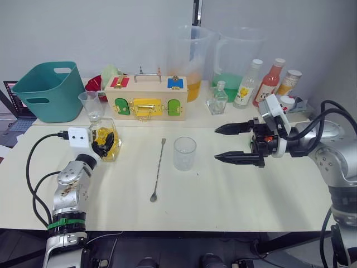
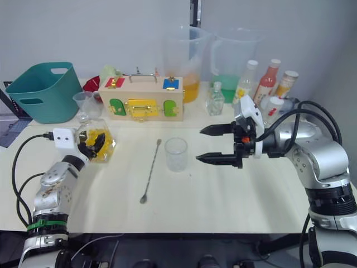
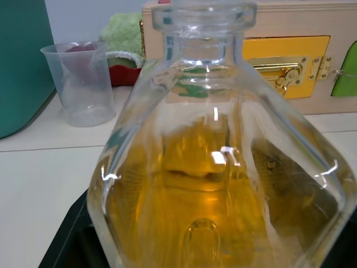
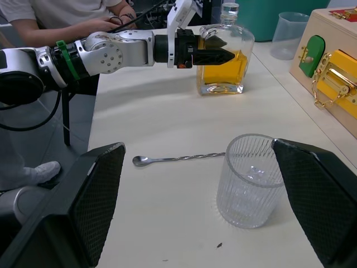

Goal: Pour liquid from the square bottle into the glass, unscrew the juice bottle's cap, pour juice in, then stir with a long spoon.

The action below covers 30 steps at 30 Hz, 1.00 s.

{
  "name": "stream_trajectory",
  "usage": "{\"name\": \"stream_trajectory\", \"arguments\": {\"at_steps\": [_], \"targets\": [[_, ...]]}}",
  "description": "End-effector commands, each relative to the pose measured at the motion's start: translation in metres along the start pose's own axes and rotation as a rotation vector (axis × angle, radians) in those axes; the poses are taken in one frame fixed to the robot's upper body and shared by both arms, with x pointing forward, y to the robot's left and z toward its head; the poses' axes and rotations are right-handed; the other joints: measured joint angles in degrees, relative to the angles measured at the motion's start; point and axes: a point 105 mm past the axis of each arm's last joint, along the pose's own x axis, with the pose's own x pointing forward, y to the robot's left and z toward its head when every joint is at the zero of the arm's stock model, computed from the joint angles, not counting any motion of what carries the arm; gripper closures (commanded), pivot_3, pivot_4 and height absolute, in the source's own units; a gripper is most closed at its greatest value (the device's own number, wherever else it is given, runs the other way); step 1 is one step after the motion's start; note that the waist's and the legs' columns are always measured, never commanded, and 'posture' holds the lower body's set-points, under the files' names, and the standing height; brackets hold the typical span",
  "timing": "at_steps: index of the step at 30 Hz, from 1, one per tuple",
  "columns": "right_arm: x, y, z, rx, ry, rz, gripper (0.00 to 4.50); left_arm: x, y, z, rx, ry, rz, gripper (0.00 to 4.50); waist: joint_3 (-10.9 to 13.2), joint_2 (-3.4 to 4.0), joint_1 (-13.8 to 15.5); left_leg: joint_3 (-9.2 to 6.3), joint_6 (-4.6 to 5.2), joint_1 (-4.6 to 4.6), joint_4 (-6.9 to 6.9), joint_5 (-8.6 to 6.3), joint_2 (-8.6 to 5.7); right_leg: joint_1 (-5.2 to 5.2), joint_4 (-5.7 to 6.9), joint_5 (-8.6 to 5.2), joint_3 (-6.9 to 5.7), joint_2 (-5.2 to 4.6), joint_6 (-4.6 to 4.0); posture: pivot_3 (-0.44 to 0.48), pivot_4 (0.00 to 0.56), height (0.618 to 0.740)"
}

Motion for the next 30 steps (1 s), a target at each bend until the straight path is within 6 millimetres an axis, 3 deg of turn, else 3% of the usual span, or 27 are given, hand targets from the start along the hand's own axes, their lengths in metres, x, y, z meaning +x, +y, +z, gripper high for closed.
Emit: {"name": "stream_trajectory", "arguments": {"at_steps": [1, 4, 11, 15, 22, 30], "targets": [[-0.001, 0.0, 0.011, -0.035, -0.022, 0.001, 0.0, -0.009, -0.02, 0.076, 0.085, -0.267, -0.167, 1.69, 0.1, -0.1, 0.1, -0.01, 0.0, -0.05, 0.0, 0.0, 0.0, -0.05, 0.01, 0.01, -0.01, -0.01, 0.01, 0.0, 0.15, 0.731], [-0.001, -0.001, 0.01, -0.032, -0.023, 0.004, 0.0, -0.021, -0.036, 0.089, 0.113, -0.302, -0.316, 1.69, 0.1, -0.25, 0.1, -0.04, 0.0, -0.13, 0.0, 0.0, -0.02, -0.11, 0.03, 0.03, -0.02, -0.02, 0.01, 0.0, 0.15, 0.731], [-0.004, 0.0, 0.01, -0.018, -0.023, 0.0, 0.0, -0.054, -0.073, 0.095, 0.06, -0.238, -0.712, 1.69, 0.2, -0.25, -0.2, -0.04, 0.0, -0.12, 0.0, -0.01, -0.07, -0.1, -0.01, 0.04, -0.02, -0.08, 0.03, 0.0, 0.15, 0.731], [-0.011, 0.003, 0.009, -0.009, -0.014, -0.022, 0.0, -0.071, -0.086, 0.089, 0.033, -0.157, -0.881, 1.69, 0.2, -0.26, -0.2, -0.04, 0.01, -0.11, 0.0, 0.0, -0.05, -0.1, -0.02, 0.04, -0.02, -0.04, 0.03, 0.0, 0.15, 0.731], [-0.021, 0.012, 0.004, 0.006, 0.009, -0.113, 0.0, -0.107, -0.137, 0.063, -0.034, -0.034, -1.221, 1.69, 0.2, -0.24, -0.1, -0.04, 0.01, -0.1, 0.0, -0.01, -0.04, -0.06, -0.04, 0.03, -0.01, -0.04, 0.03, 0.0, 0.15, 0.731], [-0.026, 0.031, -0.004, 0.056, 0.03, -0.198, 0.0, -0.097, -0.183, 0.041, -0.01, -0.049, -1.448, 1.69, 0.2, -0.24, 0.4, -0.04, 0.02, -0.05, 0.04, 0.0, -0.05, 0.09, -0.14, 0.03, -0.01, 0.0, 0.03, 0.0, 0.15, 0.731]]}}
